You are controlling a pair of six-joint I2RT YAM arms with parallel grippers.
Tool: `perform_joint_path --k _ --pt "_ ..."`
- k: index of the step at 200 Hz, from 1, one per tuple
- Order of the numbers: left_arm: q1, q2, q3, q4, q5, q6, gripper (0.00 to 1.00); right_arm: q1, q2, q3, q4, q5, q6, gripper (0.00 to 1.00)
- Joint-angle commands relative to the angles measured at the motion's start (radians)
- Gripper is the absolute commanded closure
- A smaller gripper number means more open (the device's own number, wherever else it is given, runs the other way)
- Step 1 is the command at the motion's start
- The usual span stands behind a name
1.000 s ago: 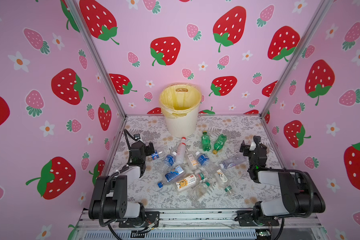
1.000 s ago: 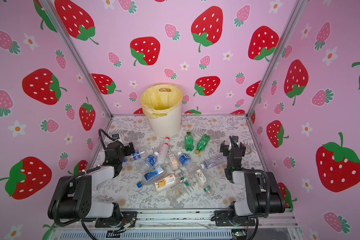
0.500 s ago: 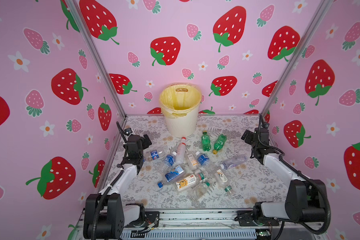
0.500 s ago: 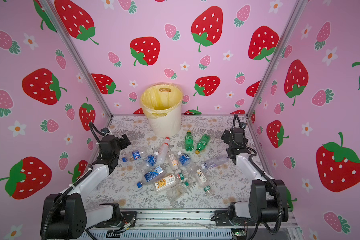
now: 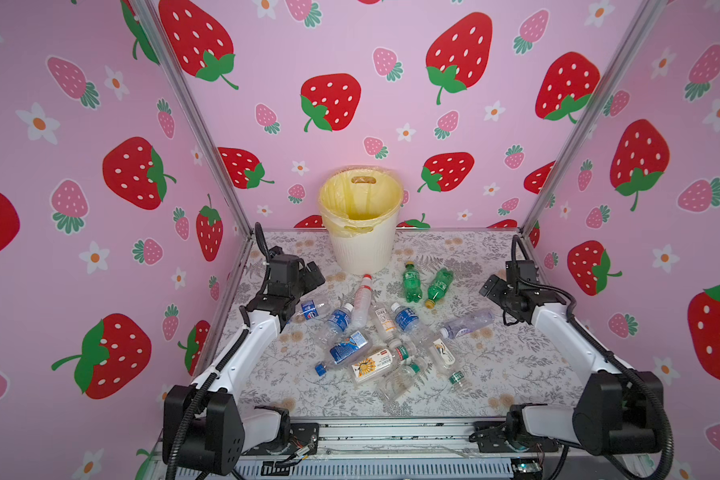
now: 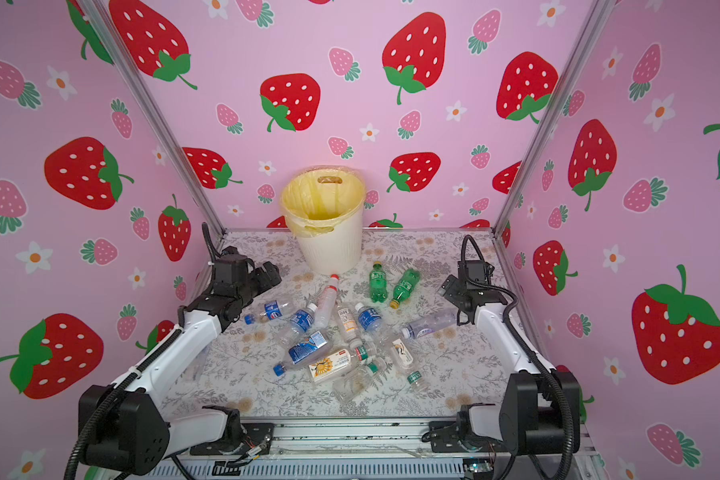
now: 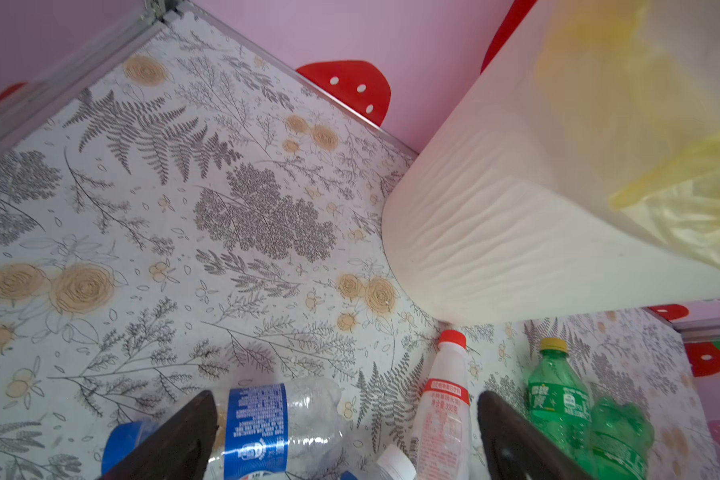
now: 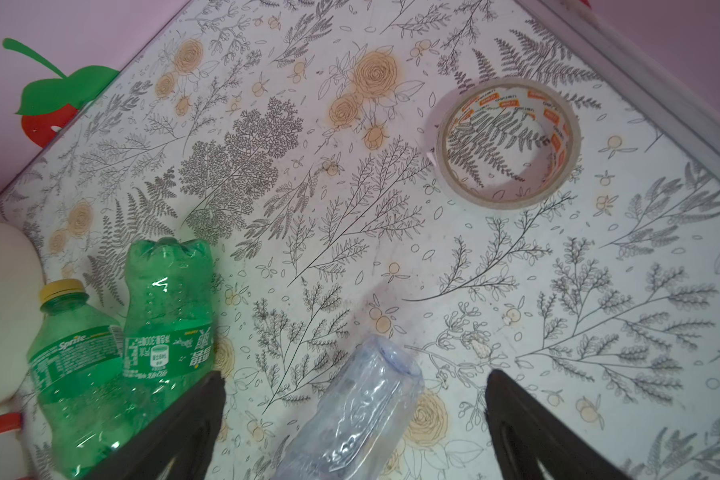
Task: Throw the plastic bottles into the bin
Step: 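Reach the right gripper down and grasp the crushed clear bottle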
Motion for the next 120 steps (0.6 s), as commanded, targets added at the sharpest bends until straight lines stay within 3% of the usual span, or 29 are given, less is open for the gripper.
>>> perform_joint_path --k 1,27,52,77,120 --pt "-0.008 -0.004 0.105 -0.139 0.097 -0.046 0.01 0.022 -0.036 -0.038 -0.046 -0.08 0.068 0.01" --pt "0.0 -0.019 0.23 -0.292 0.059 0.027 0.01 0.069 -0.043 -0.062 -0.066 -0.052 0.118 0.01" --pt "-0.001 -0.045 0.213 -0.289 0.139 0.036 0.01 0.116 -0.044 -0.1 -0.038 -0.064 0.172 0.02" --pt "0.017 -0.039 0.236 -0.357 0.091 0.101 0.01 0.136 -0.005 -0.116 -0.031 -0.083 0.189 0.03" --pt "0.052 -0.03 0.256 -0.389 0.193 0.121 0.01 0.166 0.041 -0.15 0.012 -0.096 0.227 0.06"
